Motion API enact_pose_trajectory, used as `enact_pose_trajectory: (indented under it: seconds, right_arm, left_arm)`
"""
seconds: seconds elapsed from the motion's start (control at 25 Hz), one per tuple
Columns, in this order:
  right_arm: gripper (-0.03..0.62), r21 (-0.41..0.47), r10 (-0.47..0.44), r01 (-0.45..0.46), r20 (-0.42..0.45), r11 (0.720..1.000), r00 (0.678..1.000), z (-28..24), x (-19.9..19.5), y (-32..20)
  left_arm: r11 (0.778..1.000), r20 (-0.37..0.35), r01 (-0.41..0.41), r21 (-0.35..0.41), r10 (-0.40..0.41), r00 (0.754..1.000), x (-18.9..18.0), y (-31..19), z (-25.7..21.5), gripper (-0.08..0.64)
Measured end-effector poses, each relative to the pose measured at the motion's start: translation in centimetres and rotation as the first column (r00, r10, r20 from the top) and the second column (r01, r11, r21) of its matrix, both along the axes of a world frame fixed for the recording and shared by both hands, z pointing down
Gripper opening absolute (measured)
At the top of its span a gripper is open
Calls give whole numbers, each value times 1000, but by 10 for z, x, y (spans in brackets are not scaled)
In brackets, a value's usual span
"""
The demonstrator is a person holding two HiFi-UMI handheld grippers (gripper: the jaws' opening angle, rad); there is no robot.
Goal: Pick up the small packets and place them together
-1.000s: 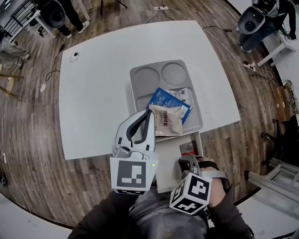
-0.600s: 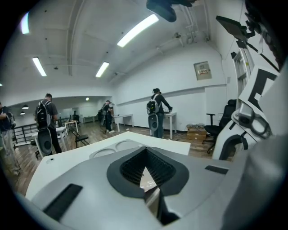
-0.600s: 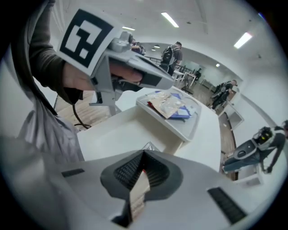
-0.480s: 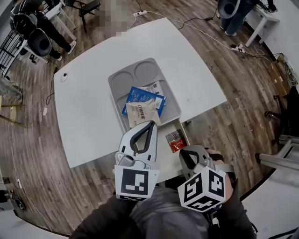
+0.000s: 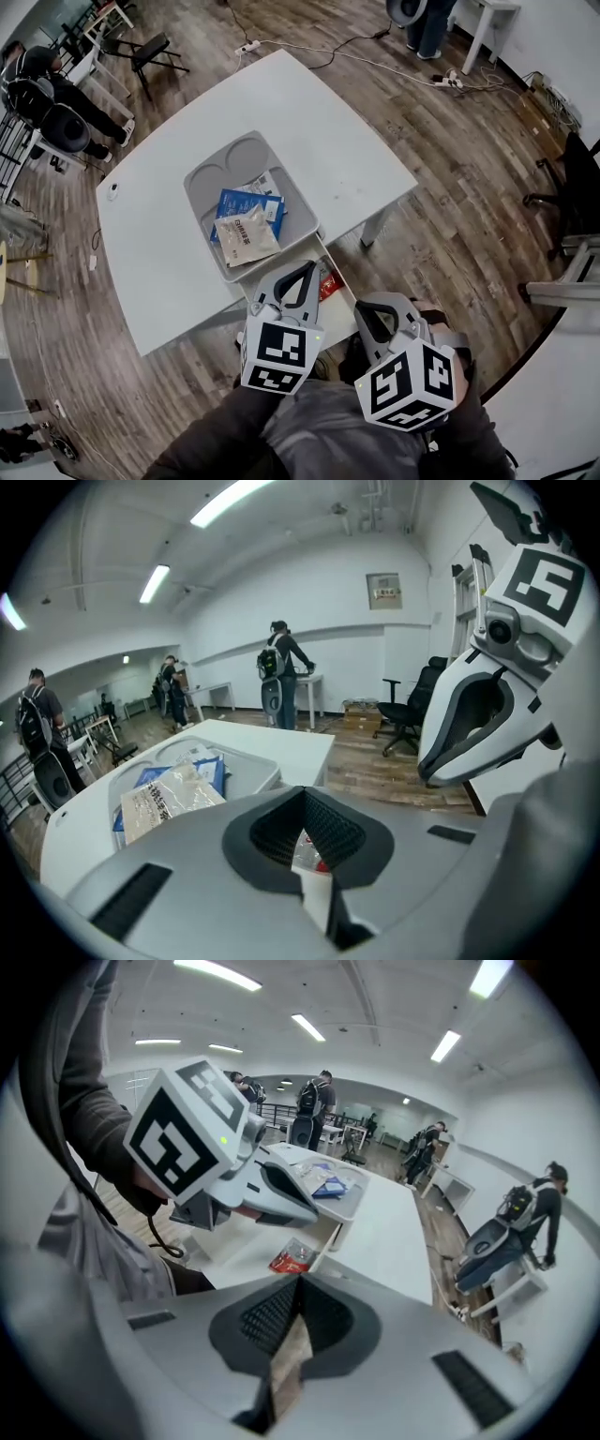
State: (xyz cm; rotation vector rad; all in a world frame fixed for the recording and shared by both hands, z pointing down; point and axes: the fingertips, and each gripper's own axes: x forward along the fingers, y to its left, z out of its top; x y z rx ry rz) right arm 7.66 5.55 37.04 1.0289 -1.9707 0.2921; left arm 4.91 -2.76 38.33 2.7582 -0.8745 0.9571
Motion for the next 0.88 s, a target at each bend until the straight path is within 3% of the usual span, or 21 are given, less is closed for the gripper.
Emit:
enact_pose_trajectory:
  seconds: [0.44, 0.88]
  right_arm:
    - [4, 3, 36, -36, 1, 999, 999, 4, 22, -2]
    - [4, 8, 30, -30, 13, 1000, 999, 8, 30, -13]
  left_arm:
    - [982, 147, -78, -175, 104, 984, 20, 5, 48, 0]
    - [946, 198, -91, -310, 158, 967, 18, 8, 76, 0]
